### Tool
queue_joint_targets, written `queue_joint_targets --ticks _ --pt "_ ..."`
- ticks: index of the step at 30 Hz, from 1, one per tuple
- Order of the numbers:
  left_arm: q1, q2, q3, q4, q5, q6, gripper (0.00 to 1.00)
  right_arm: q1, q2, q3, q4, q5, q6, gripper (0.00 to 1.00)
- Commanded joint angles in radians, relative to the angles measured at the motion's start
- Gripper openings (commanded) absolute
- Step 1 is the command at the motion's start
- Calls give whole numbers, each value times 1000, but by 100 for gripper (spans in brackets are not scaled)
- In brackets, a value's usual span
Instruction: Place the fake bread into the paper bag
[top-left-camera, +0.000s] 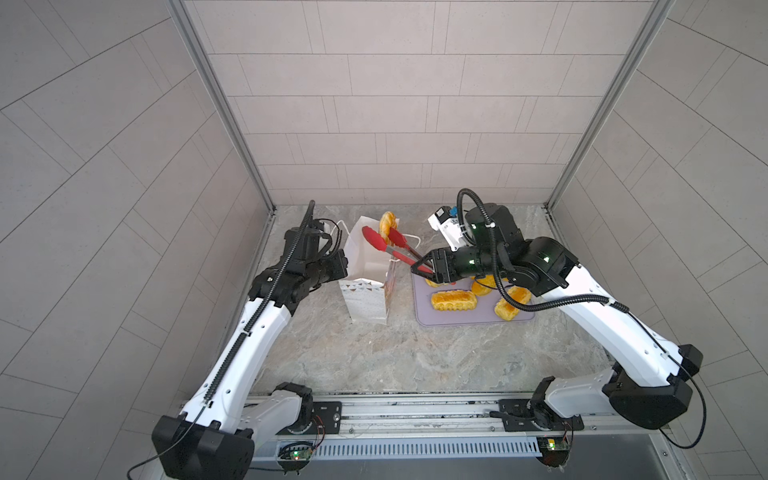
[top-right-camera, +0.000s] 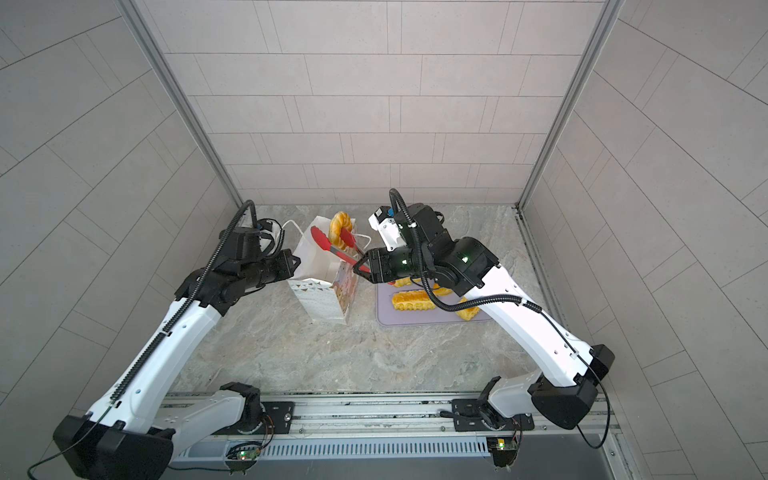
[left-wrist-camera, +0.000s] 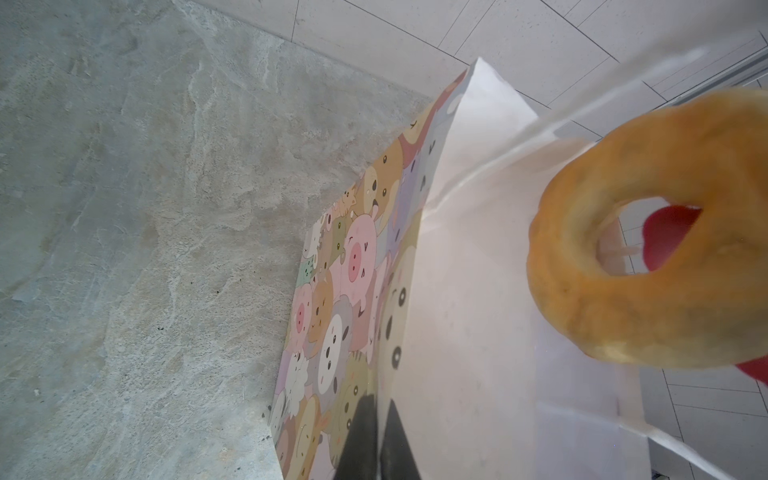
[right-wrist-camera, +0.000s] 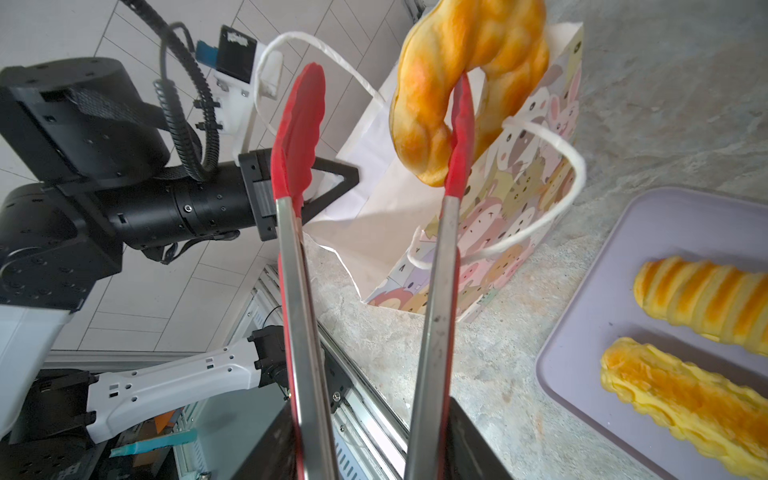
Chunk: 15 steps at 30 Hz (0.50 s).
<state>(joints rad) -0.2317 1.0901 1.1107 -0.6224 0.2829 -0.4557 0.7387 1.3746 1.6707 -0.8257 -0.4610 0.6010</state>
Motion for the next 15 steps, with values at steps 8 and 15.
queue_joint_targets --ticks 8,15 --pt "-5 -2 -4 10 -23 -1 0 1 54 128 -191 88 -101 48" --pt "-5 -4 -4 13 -25 -1 0 -7 54 223 -385 213 -179 48"
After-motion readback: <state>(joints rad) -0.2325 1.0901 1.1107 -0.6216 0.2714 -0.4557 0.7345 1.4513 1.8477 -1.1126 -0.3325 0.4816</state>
